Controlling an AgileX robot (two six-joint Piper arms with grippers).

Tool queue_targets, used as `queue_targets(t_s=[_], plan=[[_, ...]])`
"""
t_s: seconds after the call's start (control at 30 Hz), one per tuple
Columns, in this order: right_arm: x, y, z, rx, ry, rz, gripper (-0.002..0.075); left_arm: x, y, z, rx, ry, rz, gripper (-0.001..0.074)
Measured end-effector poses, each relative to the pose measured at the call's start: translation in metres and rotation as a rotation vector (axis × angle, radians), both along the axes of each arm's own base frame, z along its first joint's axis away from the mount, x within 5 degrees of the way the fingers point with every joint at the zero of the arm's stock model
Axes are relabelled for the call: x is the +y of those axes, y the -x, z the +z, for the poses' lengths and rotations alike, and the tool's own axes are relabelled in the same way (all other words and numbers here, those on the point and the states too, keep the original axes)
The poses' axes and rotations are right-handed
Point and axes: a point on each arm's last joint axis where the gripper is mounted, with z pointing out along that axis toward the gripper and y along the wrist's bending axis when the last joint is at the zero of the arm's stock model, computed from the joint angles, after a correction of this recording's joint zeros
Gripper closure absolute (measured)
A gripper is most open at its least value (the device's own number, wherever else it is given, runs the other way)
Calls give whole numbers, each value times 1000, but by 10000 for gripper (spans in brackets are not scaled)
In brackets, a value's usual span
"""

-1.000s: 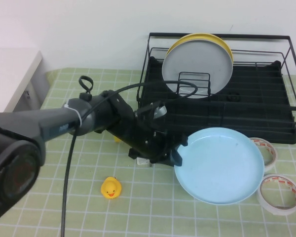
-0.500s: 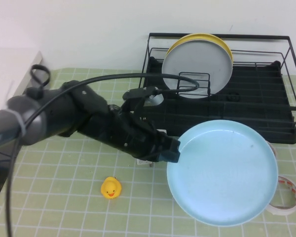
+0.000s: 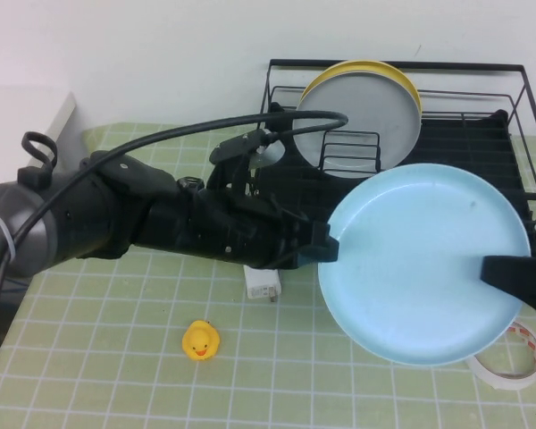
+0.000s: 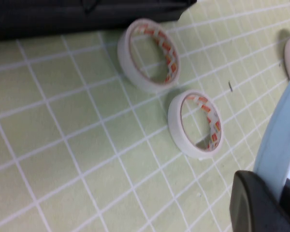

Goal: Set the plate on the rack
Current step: Hand over the plate, then place the plate on the rack

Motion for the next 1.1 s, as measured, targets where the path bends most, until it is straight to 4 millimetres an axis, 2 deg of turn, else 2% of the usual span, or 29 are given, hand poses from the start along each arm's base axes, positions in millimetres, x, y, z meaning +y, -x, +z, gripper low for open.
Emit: queue_targets(t_s=[0.1,0.17,0.23,0.3,0.33,0.5,0.6,0.73,0.8,0.87,0.93,1.0,1.1], plan=[[2,-14,-13,67,-35,42,288,0,-1,1,-28,4,0,733],[3,-20,-19,80,-51,72,330,0,-2,1,-46,-1,-7,733],[5,-22,-23,70,-69,105,426,0,-2,1,-57,-5,-9,733],[6,-25,-25,49,-86,117,557,0,-2,1,-65,-8,-8,733],[5,-27,-26,41,-88,112,586,0,-3,1,-73,-13,-11,732],[3,-32,-27,-32,-47,125,583,1,-4,2,-103,-24,-7,703],[3,-37,-22,-109,-1,150,585,3,-6,2,-114,-28,5,599],[0,-50,-9,-214,69,159,597,11,-12,2,-112,-27,30,373],[-1,-58,0,-269,119,168,598,19,-16,2,-102,-19,40,307],[-3,-68,12,-333,185,184,598,31,-22,2,-81,-9,63,276],[-5,-81,23,-385,236,202,598,45,-28,2,-55,2,92,268],[-7,-96,31,-424,268,216,598,63,-34,2,-31,0,127,306],[-9,-123,39,-468,284,232,598,85,-41,-1,9,-29,172,461]])
